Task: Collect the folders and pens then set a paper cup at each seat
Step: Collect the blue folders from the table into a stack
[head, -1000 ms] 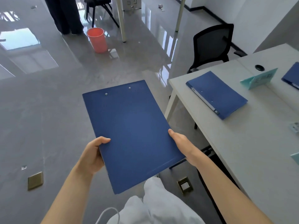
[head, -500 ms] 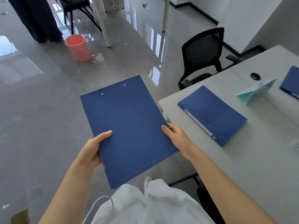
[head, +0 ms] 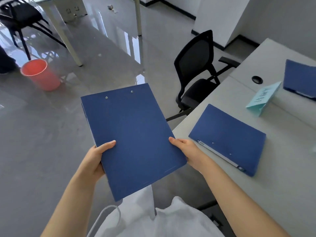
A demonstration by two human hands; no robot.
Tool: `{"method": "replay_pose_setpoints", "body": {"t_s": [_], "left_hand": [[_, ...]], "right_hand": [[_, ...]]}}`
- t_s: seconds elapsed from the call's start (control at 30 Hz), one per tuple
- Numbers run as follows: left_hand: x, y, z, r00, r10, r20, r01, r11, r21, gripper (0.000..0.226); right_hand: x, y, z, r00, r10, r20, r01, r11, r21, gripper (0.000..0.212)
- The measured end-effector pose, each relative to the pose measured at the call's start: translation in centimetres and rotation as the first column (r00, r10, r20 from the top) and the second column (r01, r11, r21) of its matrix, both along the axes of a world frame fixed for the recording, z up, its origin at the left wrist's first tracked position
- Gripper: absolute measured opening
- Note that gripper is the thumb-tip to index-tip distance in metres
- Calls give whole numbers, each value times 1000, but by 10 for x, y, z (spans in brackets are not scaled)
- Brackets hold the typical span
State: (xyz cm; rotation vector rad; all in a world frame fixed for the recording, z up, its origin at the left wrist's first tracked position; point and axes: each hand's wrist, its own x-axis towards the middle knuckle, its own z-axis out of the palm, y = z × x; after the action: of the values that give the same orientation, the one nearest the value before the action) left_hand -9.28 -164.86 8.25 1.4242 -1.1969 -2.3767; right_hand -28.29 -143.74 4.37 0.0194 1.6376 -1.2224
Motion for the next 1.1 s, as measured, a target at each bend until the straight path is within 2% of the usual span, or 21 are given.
{"method": "replay_pose_setpoints", "body": {"t_s": [0.17,0.23,0.3,0.4,0.5,0.6,0.73,0.83,0.93,1.1], "left_hand": [[-45,-88,4,988,-151,34,151,988,-23,32],[-60,-114,3,982,-181,44,182,983,-28,34],[-76,-137,1,979,-197,56,199,980,-30,33],[-100,-160,-2,970,-229,78,230,973,-16,34],[-119,-171,-8,965,-240,107,241,970,-1,36],[-138,-176,-11,957,-256,137,259,966,0,38],[-164,-177,-13,951,-264,159,269,963,-8,37],[-176,-175,-16,948,-266,176,271,963,-5,39],[-190,-172,-17,943,-274,190,280,960,-6,37],[-210,-171,-21,934,-301,191,304,953,13,34]], "right_hand": [[-20,-54,-5,979,-166,122,167,986,0,36],[-27,-64,-12,929,-309,205,306,951,46,35],[-35,-64,-23,782,-523,339,530,844,79,31],[-52,-54,-39,442,-763,471,797,575,184,33],[-67,-39,-49,173,-879,444,890,333,312,45],[-84,-29,-53,36,-927,373,894,196,403,50],[-103,-24,-57,-42,-948,317,855,130,503,37],[-109,-26,-65,-17,-959,281,793,159,588,38],[-117,-28,-72,-3,-976,218,756,140,639,34],[-117,-34,-85,24,-977,213,744,159,649,33]]}}
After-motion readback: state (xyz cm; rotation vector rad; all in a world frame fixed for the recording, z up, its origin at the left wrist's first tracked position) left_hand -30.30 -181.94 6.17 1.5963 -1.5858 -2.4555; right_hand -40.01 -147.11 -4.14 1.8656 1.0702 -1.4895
